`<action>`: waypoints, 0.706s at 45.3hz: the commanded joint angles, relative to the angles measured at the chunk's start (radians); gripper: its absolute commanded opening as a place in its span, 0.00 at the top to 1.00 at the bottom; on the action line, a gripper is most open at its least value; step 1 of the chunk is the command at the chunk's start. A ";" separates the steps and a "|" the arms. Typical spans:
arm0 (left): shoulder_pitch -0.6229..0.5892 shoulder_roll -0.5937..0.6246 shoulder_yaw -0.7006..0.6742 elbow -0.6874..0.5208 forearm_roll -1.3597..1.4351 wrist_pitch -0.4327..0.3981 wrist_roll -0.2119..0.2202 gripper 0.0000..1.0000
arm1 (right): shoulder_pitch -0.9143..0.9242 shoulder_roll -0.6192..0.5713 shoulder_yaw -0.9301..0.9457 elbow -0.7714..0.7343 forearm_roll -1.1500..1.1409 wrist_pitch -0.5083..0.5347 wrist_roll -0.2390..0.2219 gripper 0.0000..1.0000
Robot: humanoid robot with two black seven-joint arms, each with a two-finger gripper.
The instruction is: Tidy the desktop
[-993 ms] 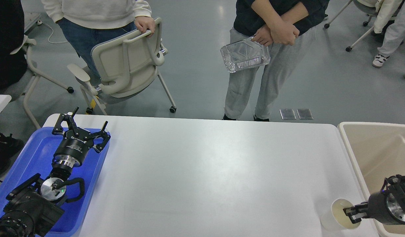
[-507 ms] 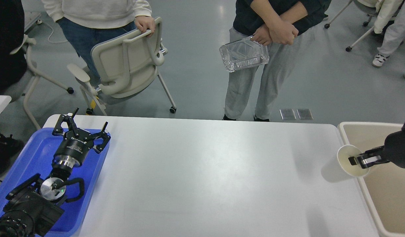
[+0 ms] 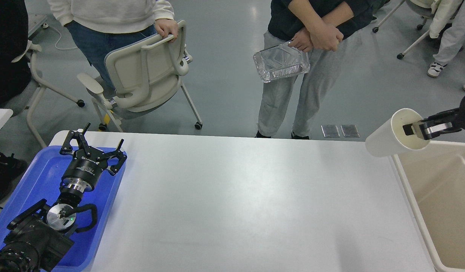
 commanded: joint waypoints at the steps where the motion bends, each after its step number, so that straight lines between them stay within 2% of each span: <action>1: 0.000 0.000 0.000 0.000 0.000 0.000 -0.001 0.00 | -0.039 -0.032 -0.004 -0.106 0.029 0.009 0.001 1.00; 3: 0.000 0.000 0.000 0.000 0.000 0.000 0.001 0.00 | -0.093 -0.032 -0.003 -0.155 0.071 -0.020 0.001 1.00; 8: 0.000 0.000 0.000 0.000 0.000 0.000 0.001 0.00 | -0.242 -0.022 -0.003 -0.290 0.234 -0.211 0.001 1.00; 9: 0.000 0.000 0.000 0.000 0.000 0.000 -0.001 0.00 | -0.297 -0.012 -0.001 -0.349 0.316 -0.283 -0.001 1.00; 12: 0.000 0.000 0.000 0.000 0.000 0.000 0.001 0.00 | -0.384 0.021 -0.001 -0.433 0.479 -0.386 -0.001 1.00; 18: 0.000 0.000 0.000 0.000 0.000 0.000 -0.001 0.00 | -0.559 0.115 0.012 -0.644 0.822 -0.521 0.002 1.00; 24: 0.000 0.000 0.000 0.000 0.000 0.000 -0.001 0.00 | -0.693 0.242 0.022 -0.887 1.113 -0.594 0.001 1.00; 32: 0.000 0.000 0.000 0.000 0.000 0.000 -0.001 0.00 | -0.845 0.438 0.029 -1.226 1.404 -0.597 -0.002 1.00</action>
